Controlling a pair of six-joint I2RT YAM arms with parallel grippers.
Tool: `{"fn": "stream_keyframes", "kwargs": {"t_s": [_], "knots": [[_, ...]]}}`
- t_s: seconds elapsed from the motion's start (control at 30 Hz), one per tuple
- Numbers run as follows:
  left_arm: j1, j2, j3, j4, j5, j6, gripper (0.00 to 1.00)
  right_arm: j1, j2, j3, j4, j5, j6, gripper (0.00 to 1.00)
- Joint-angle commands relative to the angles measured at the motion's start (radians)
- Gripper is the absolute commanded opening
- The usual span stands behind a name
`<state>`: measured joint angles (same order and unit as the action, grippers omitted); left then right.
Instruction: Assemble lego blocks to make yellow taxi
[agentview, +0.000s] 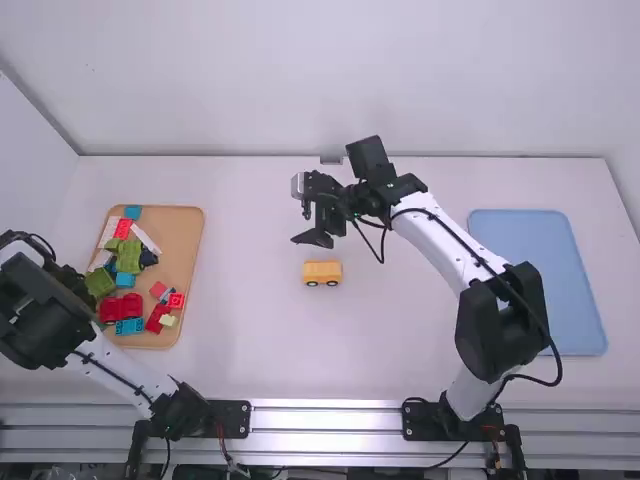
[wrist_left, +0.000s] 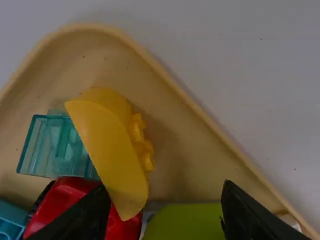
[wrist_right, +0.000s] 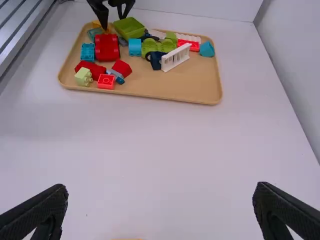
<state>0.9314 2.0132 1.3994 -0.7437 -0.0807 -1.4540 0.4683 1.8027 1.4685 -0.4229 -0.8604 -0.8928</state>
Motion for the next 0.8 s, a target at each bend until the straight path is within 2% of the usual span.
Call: {"fn": "stream_keyframes", "kwargs": {"t_s": [0.0, 0.27, 0.47, 0.53, 0.63, 0.77], "knots": [[-0.002, 0.002, -0.013, -0.006, -0.016, 0.005, 0.58, 0.003, -0.023, -0.002, -0.002, -0.006, -0.013, 0.98], [-0.009, 0.002, -0.049, 0.002, -0.014, 0.003, 0.57, 0.003, -0.023, -0.010, -0.004, -0.006, -0.025, 0.99], [-0.008, 0.002, -0.109, 0.065, -0.008, -0.064, 0.61, 0.003, -0.023, -0.010, -0.002, -0.006, -0.025, 0.99], [-0.008, 0.002, -0.116, 0.071, -0.007, -0.064, 0.59, 0.003, -0.023, -0.010, -0.001, -0.006, -0.025, 0.98], [-0.008, 0.002, -0.116, 0.064, -0.011, -0.068, 0.48, 0.004, -0.023, -0.010, 0.000, -0.006, -0.026, 0.99], [-0.008, 0.002, -0.121, 0.064, -0.014, -0.068, 0.46, 0.003, -0.023, -0.010, 0.003, -0.006, -0.031, 0.99]]}}
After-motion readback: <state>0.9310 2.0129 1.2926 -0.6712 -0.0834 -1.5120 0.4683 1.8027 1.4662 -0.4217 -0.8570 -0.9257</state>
